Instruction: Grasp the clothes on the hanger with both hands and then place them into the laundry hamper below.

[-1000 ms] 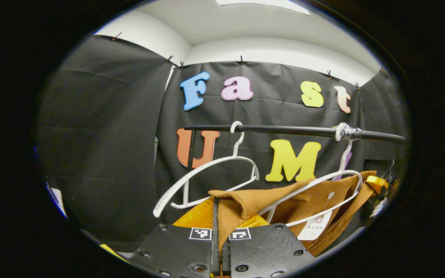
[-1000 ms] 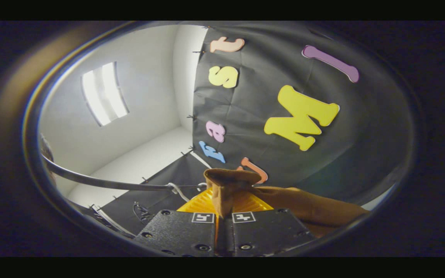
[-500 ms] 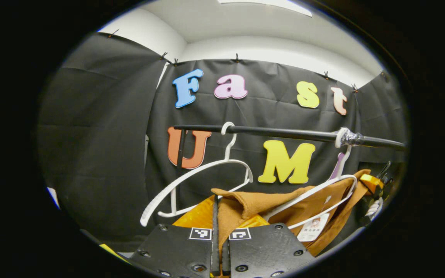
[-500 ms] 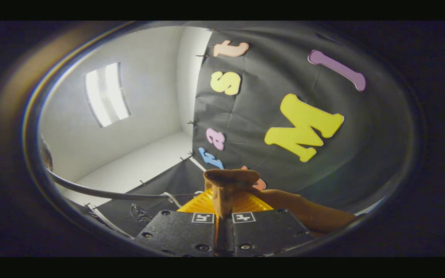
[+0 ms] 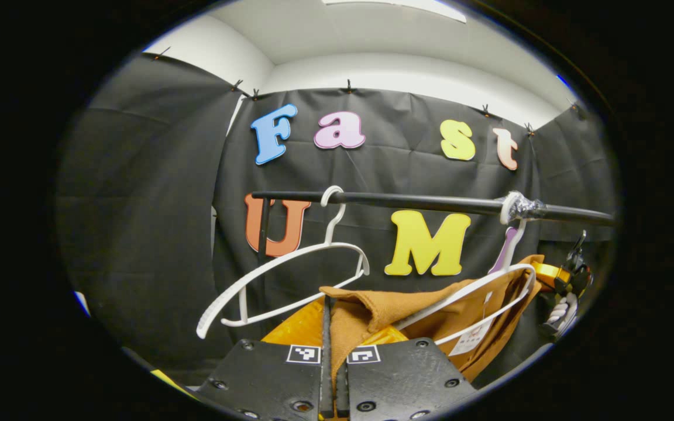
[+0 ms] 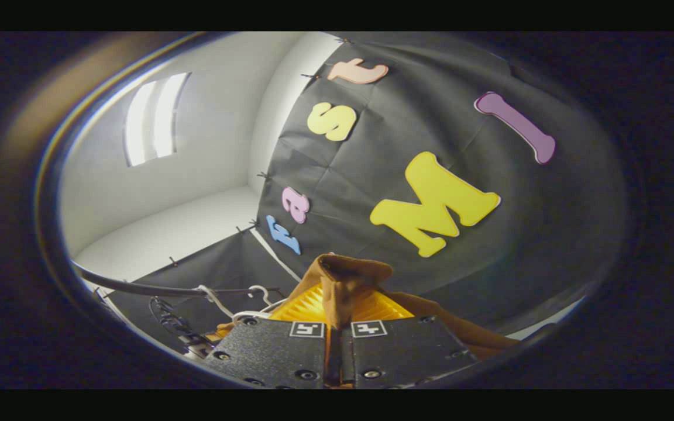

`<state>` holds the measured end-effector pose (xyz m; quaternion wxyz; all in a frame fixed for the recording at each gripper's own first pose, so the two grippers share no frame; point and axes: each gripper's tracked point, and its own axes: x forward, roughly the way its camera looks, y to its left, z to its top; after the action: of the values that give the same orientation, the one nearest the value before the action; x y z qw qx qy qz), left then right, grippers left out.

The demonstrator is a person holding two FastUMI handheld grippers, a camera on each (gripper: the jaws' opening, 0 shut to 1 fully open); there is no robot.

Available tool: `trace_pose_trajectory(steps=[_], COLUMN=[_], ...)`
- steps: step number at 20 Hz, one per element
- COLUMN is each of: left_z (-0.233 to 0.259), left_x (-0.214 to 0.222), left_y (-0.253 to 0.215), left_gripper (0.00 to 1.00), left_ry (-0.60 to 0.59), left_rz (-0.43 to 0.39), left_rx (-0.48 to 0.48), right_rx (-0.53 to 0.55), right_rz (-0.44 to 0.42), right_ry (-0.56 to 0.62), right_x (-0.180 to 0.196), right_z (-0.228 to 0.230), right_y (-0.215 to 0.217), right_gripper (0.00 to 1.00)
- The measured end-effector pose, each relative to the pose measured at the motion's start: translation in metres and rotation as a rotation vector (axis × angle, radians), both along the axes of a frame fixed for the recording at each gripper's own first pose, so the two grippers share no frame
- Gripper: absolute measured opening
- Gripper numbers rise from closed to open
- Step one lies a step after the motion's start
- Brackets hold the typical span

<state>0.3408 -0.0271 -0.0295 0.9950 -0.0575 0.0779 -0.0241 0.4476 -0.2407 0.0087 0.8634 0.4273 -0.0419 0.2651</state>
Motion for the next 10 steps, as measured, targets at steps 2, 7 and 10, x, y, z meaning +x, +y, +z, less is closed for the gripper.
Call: trace_pose_trajectory(steps=[2,7,10], left_z=[0.002,0.002,-0.005], left_x=[0.0,0.003,0.002], left_y=[-0.008,-0.006,0.006], left_gripper=[0.07,0.07,0.07], left_ry=[-0.002,-0.004,-0.003], left_rz=[-0.021,-0.029,-0.032], left_rx=[0.0,0.031,-0.023], right_rx=[0.0,-0.007,0.037], right_rz=[-0.026,0.0,0.102], right_ry=[0.018,0.065,0.091], right_x=[0.008,0.026,0.035], right_z=[-0.006,-0.015,-0.027], right_y=[-0.011,-0.001,0.014], right_gripper=[0.03,0.03,0.04])
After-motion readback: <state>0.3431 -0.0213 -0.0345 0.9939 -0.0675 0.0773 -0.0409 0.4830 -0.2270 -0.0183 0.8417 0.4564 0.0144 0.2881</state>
